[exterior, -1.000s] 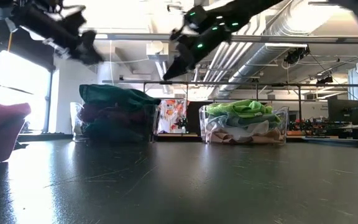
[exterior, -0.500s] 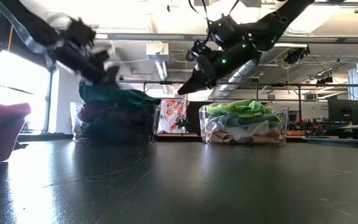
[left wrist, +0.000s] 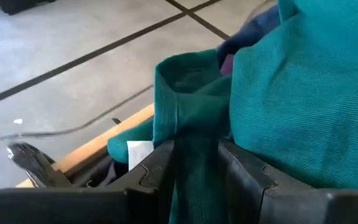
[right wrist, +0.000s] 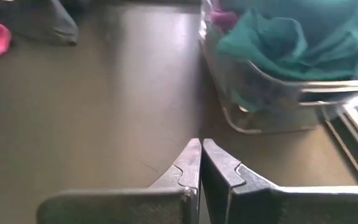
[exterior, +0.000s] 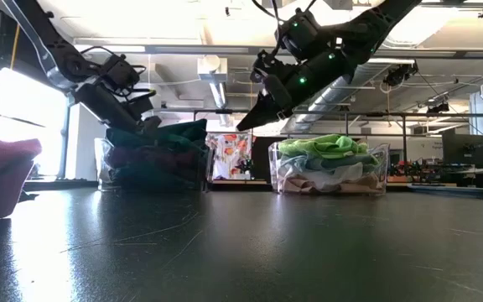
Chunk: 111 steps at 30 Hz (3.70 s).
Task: Sort towels by color in basket
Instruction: Put the green kitchen towel into the left transparent bin, then put the black kitchen towel into the left transparent bin
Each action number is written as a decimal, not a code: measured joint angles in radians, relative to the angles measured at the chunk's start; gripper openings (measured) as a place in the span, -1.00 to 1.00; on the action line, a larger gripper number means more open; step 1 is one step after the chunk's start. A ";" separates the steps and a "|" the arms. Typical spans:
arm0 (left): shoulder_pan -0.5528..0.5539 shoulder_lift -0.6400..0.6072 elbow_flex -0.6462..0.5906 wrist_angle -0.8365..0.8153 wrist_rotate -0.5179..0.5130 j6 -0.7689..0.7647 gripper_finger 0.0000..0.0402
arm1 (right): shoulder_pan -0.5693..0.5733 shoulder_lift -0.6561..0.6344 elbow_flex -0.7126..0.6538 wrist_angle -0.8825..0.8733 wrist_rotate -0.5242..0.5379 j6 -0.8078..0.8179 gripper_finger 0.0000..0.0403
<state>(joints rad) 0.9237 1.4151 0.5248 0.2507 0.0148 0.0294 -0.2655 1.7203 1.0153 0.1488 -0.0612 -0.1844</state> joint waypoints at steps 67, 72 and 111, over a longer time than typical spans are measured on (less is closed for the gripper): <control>-0.741 -0.407 0.168 -0.509 -0.267 -0.062 -1.00 | 0.157 -0.080 0.001 -0.168 0.175 -0.007 -1.00; -1.014 -0.378 0.168 -0.637 -0.448 -0.197 -1.00 | 0.162 -0.080 0.001 -0.146 0.160 -0.035 -1.00; -1.364 0.143 0.172 -1.021 -0.361 -1.368 -0.96 | 0.188 0.003 0.000 -0.008 -0.053 -0.196 -1.00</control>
<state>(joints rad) -0.4401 1.5578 0.6968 -0.7701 -0.3465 -1.3388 -0.0778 1.7230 1.0157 0.1409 -0.1145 -0.3804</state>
